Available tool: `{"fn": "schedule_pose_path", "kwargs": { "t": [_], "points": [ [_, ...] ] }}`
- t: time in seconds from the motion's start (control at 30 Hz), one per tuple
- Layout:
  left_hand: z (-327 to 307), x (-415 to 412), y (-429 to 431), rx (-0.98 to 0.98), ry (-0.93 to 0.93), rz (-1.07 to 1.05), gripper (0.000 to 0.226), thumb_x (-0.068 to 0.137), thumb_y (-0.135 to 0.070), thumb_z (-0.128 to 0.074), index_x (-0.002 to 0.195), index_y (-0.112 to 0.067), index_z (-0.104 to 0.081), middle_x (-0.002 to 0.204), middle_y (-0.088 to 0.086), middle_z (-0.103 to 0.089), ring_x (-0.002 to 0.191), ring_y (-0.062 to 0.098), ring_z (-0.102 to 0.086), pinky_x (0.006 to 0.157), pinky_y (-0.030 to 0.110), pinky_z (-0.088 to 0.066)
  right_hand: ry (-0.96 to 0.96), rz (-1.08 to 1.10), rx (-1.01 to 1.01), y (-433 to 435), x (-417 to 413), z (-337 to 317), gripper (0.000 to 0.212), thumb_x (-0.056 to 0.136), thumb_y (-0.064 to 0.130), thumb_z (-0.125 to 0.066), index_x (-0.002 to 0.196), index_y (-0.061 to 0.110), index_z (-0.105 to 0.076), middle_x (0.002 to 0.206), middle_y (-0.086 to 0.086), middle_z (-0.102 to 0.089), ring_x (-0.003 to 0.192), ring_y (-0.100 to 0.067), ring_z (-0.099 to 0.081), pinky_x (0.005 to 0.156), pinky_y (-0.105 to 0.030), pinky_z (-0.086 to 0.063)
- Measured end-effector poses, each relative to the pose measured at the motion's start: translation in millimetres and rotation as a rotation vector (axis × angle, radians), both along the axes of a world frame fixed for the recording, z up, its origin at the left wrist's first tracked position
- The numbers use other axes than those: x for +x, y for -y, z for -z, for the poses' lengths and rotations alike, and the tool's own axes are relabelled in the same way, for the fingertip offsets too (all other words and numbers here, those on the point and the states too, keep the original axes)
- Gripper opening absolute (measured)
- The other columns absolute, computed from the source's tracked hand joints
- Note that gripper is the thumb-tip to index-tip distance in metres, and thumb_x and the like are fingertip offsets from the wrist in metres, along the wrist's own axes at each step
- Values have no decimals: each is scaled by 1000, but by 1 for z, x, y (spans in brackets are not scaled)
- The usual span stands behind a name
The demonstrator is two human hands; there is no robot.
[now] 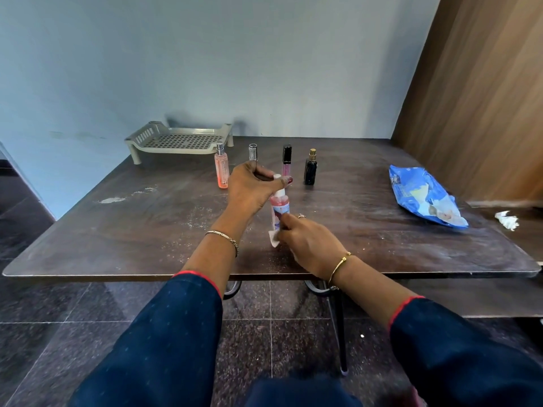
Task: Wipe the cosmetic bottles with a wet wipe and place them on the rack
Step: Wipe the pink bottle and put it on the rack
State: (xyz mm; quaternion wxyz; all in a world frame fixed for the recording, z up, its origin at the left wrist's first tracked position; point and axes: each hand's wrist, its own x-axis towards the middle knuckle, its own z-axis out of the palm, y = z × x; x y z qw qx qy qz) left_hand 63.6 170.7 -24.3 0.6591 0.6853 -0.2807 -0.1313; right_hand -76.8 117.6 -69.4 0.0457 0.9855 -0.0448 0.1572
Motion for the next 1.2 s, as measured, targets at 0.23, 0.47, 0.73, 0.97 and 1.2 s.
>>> {"fn": "schedule_pose_path", "kwargs": {
  "t": [0.23,0.47,0.73,0.97,1.2],
  "points": [
    [1,3,1,-15,1,29,34,59,-10,-88,71,-13,-57,66,0,-67,55,3,-64,54,17,-51,178,46,55,9,4,-19,23,80,0,-63,100,11,-68,100,-9,-57,81,-30,-57,55,-37,-49],
    [2,2,-1,15,15,28,33,59,-11,-88,70,-14,-57,64,-4,-66,53,-1,-64,64,26,-57,88,2,90,12,3,-10,20,84,2,-62,101,11,-69,107,-7,-58,87,-27,-58,71,-39,-52],
    [0,-2,-8,1,24,71,33,61,-12,-87,72,-13,-57,65,-3,-65,54,0,-63,60,21,-54,160,234,346,49,-21,-22,18,84,3,-62,94,12,-74,92,-5,-62,83,-20,-60,67,-12,-39],
    [0,-7,-12,23,57,79,33,59,-16,-87,75,-13,-59,70,-2,-67,60,4,-63,65,25,-56,57,328,405,59,-32,-21,41,79,-1,-54,114,16,-67,109,-9,-63,101,-25,-58,90,-28,-44],
    [-1,-16,-21,18,60,117,33,64,-10,-85,88,-1,-63,76,4,-67,71,15,-62,77,34,-56,140,271,487,37,-12,-34,48,78,2,-54,124,14,-58,122,-5,-61,112,-20,-55,87,-14,-33]
  ]
}}
